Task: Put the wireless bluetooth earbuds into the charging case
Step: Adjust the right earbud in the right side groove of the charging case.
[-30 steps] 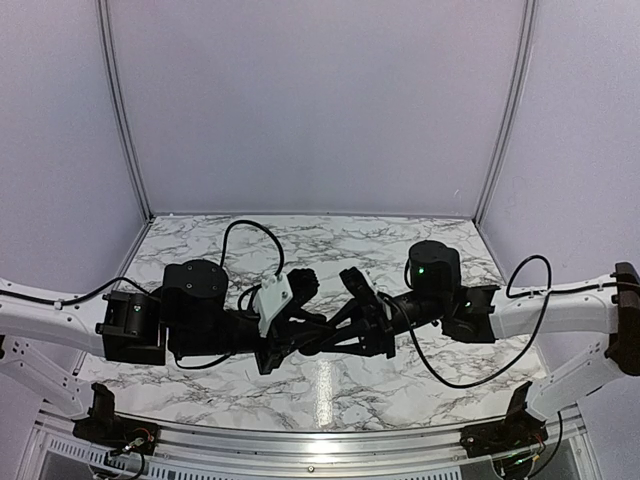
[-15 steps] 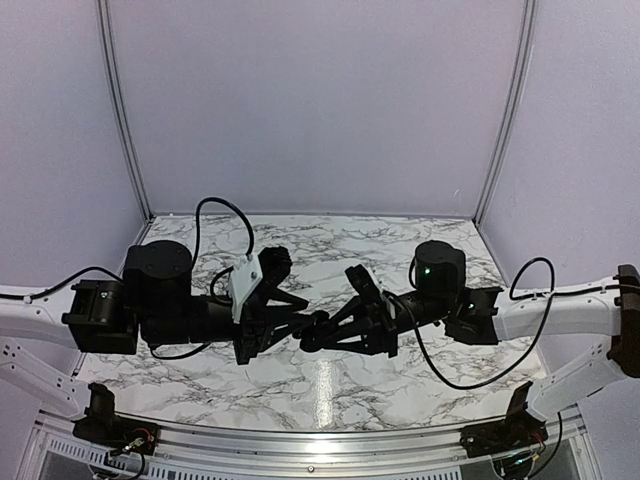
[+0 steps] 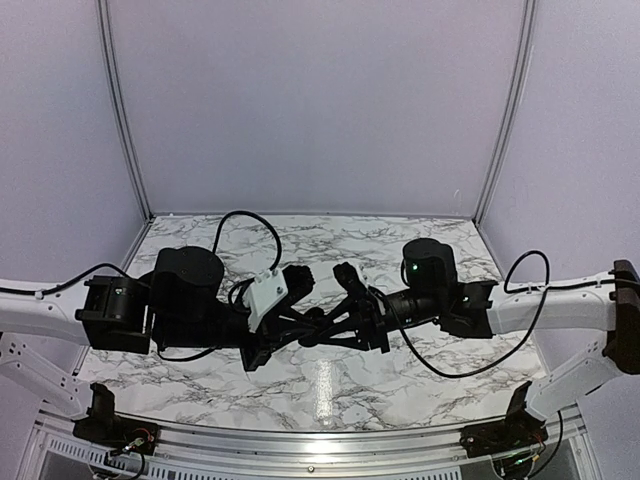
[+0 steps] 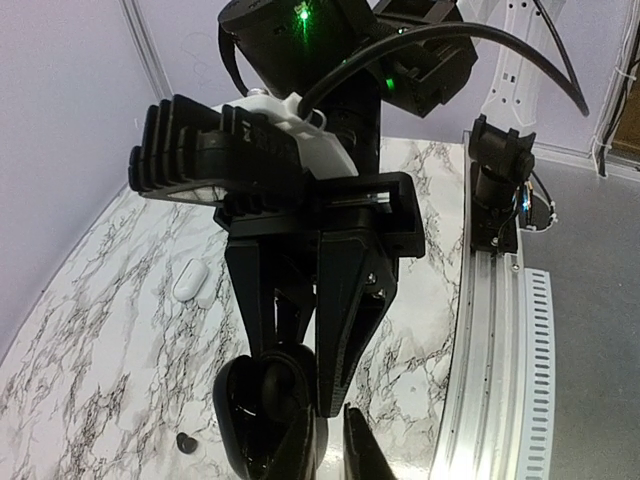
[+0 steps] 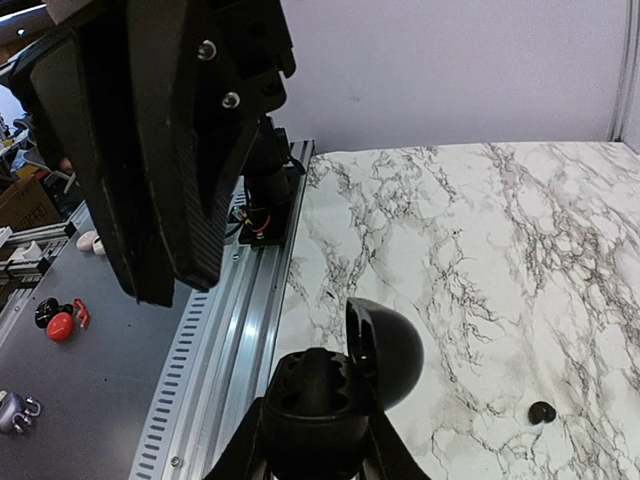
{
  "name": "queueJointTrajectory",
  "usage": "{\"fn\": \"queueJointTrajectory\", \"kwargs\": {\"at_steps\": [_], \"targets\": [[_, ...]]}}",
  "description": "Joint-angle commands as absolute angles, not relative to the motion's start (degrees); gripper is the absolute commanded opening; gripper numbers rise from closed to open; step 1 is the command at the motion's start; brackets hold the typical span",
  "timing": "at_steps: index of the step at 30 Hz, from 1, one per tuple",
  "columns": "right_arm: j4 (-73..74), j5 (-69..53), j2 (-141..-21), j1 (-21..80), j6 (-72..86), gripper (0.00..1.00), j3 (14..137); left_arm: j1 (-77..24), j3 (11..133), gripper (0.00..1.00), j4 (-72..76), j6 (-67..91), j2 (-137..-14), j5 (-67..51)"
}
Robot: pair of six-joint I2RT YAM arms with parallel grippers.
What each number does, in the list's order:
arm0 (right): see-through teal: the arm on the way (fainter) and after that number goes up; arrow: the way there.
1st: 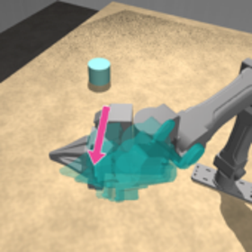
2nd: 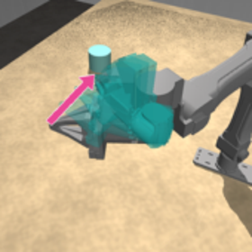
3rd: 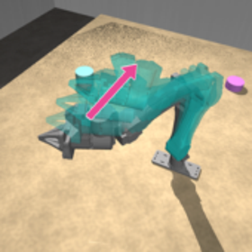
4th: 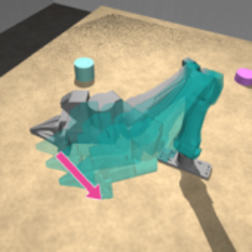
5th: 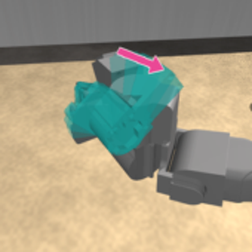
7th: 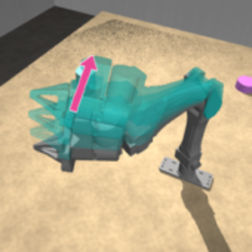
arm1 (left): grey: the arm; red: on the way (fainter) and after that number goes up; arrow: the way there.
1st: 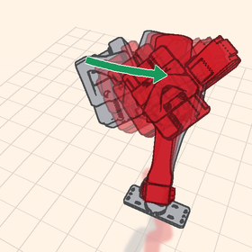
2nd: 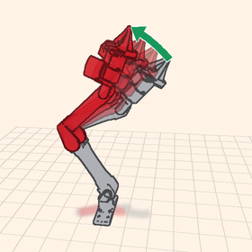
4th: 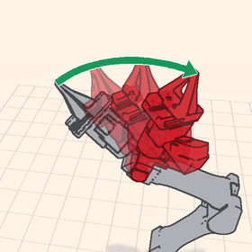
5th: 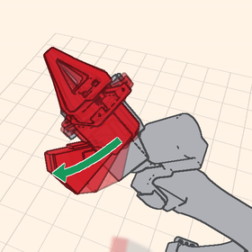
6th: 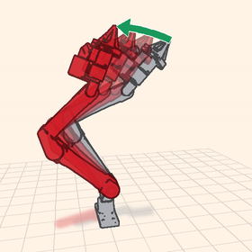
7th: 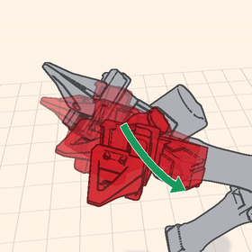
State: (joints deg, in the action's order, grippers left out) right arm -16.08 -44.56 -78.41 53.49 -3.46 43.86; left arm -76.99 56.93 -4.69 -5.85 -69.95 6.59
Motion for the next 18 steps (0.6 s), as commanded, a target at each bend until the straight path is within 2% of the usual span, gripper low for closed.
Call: {"fn": "queueJointTrajectory", "kwargs": {"at_steps": [1, 18], "targets": [[-10.46, -41.3, -79.13, 54.2, -5.35, 0.0, 47.55, -77.29, 59.34, 0.11, -8.45, -7.62, -71.06, 9.07], [-7.38, -39.9, -79.71, 55.45, -6.92, 0.0, 48.44, -77.07, 60.81, 0.21, -11.34, -7.92, -74.75, 13.92]]}}
